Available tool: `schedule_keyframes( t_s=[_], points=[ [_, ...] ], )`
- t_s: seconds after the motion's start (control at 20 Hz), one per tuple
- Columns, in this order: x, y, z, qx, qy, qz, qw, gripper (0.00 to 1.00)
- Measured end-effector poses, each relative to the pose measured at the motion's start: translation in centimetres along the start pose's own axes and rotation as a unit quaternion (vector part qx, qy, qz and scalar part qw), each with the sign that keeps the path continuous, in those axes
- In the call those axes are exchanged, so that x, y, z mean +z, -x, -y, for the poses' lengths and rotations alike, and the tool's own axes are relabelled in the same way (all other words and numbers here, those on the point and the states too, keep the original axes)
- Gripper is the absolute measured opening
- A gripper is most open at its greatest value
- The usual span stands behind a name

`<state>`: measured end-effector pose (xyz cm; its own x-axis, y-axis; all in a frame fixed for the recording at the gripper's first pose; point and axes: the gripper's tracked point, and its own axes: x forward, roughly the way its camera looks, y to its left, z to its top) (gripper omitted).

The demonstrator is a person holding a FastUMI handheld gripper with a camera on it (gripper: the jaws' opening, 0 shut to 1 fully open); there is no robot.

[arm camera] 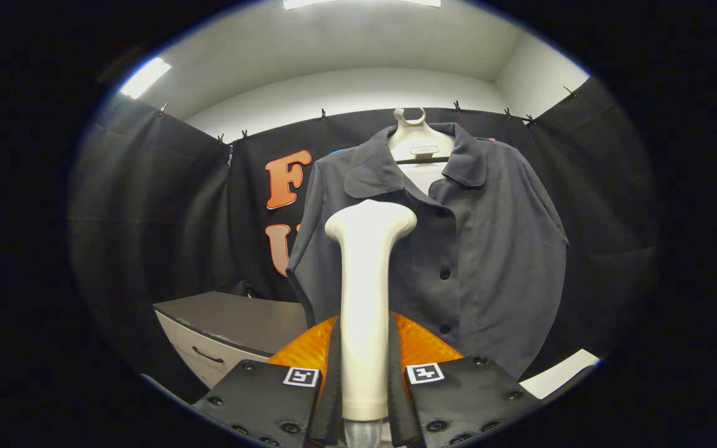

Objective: Iron the clothes twice with a garment steamer, once on the left side and once on the right side.

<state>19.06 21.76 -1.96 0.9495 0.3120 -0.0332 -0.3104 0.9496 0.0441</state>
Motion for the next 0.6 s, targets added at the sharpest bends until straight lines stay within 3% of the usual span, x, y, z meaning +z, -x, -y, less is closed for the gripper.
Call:
schedule_keyframes(
  t_s=[0.6],
  points=[
    [-1.1, -0.5, 0.0, -0.016, 0.009, -0.005, 1.0, 0.37]
  ],
)
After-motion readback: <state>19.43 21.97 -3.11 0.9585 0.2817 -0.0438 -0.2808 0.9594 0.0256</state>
